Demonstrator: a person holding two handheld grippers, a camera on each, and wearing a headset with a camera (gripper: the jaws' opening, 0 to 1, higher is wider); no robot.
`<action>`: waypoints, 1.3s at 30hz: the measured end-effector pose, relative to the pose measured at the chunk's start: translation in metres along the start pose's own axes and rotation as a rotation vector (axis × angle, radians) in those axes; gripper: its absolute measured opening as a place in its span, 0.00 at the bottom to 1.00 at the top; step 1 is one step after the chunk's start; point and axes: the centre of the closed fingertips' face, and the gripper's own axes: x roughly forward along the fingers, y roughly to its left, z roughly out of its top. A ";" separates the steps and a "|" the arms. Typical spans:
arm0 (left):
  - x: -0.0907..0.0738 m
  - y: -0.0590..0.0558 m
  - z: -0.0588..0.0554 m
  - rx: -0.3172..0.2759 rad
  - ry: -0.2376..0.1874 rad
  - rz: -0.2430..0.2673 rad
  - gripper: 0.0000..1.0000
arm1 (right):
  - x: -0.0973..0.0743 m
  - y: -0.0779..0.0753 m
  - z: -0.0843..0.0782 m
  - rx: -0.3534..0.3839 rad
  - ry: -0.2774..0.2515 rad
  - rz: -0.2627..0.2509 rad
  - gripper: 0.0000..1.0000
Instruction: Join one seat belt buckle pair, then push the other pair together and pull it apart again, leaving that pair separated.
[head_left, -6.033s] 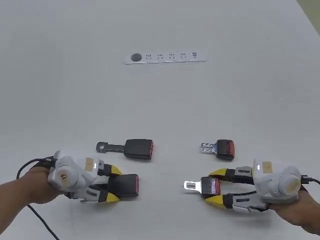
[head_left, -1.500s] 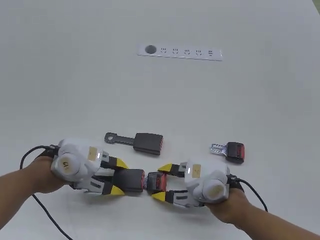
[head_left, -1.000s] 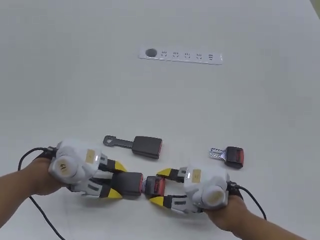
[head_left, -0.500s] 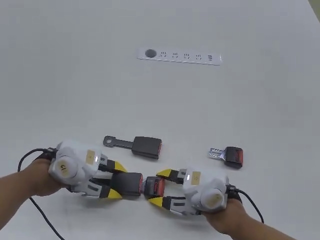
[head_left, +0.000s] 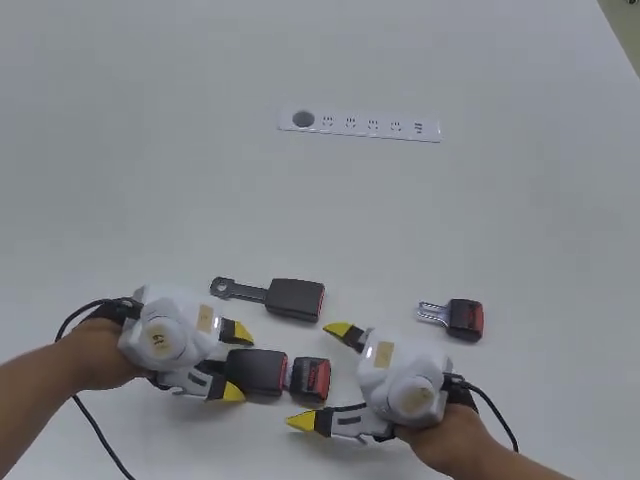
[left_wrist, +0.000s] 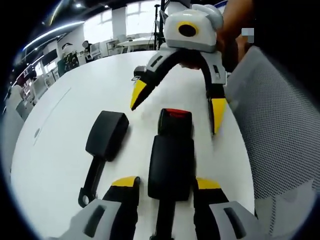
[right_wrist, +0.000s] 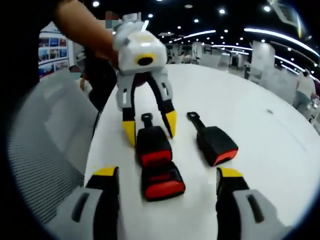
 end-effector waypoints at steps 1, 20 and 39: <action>-0.004 0.000 0.007 -0.008 -0.030 0.010 0.48 | -0.004 -0.001 0.002 0.002 -0.003 0.000 0.81; -0.062 0.062 0.065 -0.038 -0.223 0.208 0.78 | -0.112 -0.089 -0.021 0.039 -0.010 -0.175 0.94; -0.001 0.095 0.059 -0.002 -0.103 0.088 0.75 | -0.136 -0.143 -0.077 0.090 0.122 -0.102 0.84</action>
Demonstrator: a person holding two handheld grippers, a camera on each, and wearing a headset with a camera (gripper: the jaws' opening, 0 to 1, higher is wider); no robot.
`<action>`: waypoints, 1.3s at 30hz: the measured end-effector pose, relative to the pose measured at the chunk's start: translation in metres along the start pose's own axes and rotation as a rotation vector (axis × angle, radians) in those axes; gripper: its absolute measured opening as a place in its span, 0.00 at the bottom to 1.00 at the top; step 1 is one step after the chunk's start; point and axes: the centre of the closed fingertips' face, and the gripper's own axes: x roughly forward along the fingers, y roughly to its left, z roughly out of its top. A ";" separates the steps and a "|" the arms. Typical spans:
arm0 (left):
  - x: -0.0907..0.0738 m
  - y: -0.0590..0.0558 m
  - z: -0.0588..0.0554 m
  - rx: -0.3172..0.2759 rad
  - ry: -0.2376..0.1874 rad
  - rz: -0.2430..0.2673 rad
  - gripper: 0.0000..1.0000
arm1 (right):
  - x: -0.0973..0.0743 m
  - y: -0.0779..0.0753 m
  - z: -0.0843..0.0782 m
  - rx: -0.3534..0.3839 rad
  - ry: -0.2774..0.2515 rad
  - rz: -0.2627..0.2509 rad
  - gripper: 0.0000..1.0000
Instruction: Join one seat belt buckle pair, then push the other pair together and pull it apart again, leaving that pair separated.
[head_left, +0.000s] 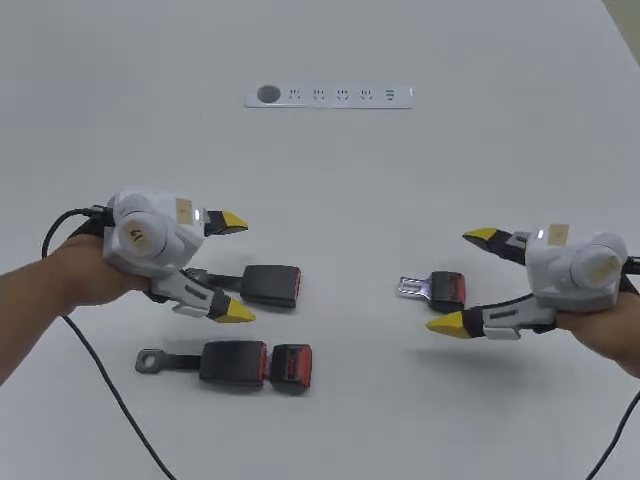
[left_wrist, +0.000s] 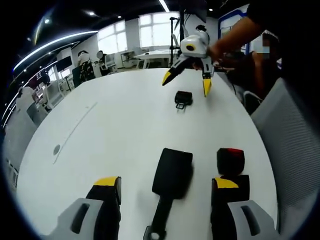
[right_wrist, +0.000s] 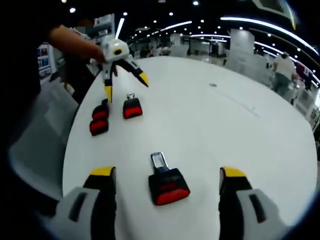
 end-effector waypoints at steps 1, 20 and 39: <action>0.002 0.000 0.000 0.001 -0.001 -0.006 0.75 | 0.001 0.000 -0.003 -0.008 0.013 0.016 0.83; 0.031 -0.012 -0.012 0.026 0.042 -0.099 0.49 | 0.011 0.008 -0.022 -0.063 0.059 0.129 0.52; 0.029 -0.009 -0.017 0.030 0.023 -0.069 0.34 | 0.003 -0.003 -0.034 -0.161 0.056 0.168 0.36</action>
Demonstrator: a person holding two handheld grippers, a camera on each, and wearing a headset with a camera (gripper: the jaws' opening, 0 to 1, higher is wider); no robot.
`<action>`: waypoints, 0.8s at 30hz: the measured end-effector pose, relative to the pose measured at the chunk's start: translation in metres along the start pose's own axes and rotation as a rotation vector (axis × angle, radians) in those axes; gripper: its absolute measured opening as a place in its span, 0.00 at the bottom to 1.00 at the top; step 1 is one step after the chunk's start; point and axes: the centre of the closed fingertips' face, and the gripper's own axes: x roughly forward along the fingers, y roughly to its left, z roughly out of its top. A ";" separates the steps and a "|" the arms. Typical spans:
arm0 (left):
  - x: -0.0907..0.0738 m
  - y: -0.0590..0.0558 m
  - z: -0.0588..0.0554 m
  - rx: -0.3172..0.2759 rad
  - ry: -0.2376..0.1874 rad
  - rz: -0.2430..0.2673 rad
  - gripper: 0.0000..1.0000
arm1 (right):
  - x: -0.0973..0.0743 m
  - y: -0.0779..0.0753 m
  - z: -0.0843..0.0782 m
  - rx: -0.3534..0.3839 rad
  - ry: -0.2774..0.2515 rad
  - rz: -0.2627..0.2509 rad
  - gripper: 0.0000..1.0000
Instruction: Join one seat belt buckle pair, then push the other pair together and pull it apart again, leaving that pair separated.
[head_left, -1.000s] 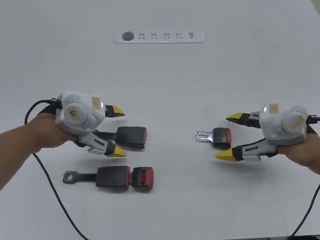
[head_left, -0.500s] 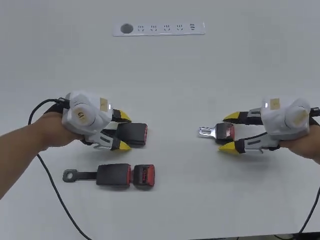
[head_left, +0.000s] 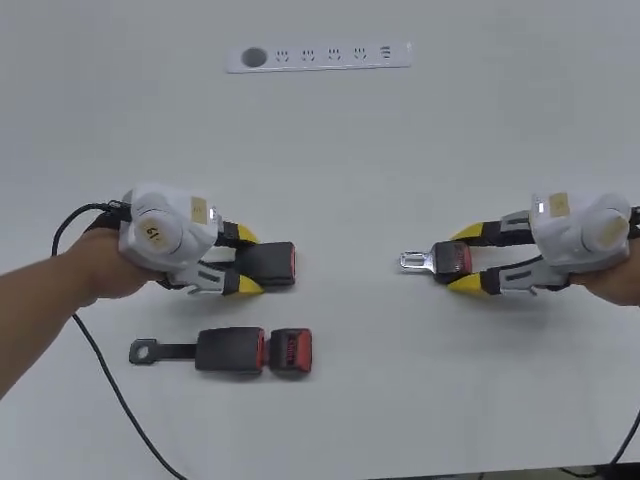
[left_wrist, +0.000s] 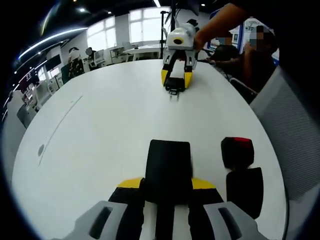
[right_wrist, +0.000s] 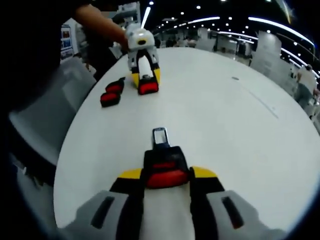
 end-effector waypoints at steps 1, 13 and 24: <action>0.000 0.000 0.000 0.001 -0.001 -0.001 0.34 | -0.001 -0.001 0.001 0.014 -0.014 0.004 0.36; 0.000 0.001 0.003 -0.014 -0.026 -0.014 0.35 | 0.001 -0.002 0.003 0.063 -0.099 -0.007 0.35; 0.000 0.002 0.003 -0.025 -0.029 -0.017 0.35 | 0.011 0.000 0.012 0.094 -0.158 -0.007 0.35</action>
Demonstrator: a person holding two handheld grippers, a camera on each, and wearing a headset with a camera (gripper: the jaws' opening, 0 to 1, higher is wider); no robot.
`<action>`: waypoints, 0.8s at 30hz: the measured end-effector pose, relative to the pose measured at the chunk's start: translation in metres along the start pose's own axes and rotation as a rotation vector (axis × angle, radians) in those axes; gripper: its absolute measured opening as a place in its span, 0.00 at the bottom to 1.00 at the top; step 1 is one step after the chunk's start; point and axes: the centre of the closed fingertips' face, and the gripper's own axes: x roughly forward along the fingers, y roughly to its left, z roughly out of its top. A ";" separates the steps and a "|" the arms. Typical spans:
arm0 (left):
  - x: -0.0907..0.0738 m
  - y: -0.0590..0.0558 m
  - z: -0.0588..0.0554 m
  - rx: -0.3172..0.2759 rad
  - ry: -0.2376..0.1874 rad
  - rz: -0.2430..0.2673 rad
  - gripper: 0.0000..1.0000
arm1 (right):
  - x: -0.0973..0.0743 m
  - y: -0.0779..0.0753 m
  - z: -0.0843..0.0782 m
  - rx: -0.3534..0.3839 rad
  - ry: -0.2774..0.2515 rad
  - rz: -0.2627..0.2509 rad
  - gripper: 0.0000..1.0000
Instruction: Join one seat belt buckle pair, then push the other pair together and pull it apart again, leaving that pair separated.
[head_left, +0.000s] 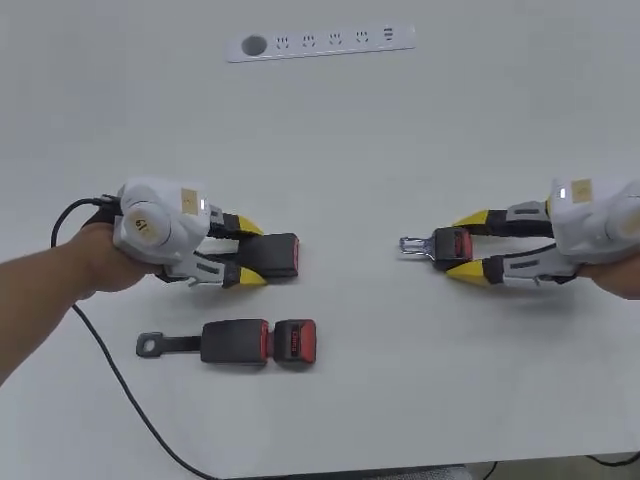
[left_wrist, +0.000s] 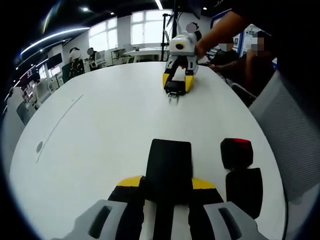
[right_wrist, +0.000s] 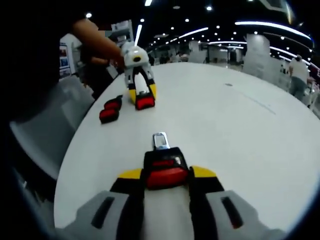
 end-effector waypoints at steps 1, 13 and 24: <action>0.000 0.000 0.000 0.000 0.000 -0.001 0.35 | 0.002 0.001 0.001 0.004 -0.006 0.001 0.35; -0.001 0.001 -0.002 -0.006 -0.002 -0.008 0.34 | 0.027 0.012 0.020 0.015 -0.053 0.020 0.35; -0.002 0.002 -0.002 -0.001 0.011 -0.010 0.34 | 0.056 0.025 0.040 0.006 -0.083 0.049 0.35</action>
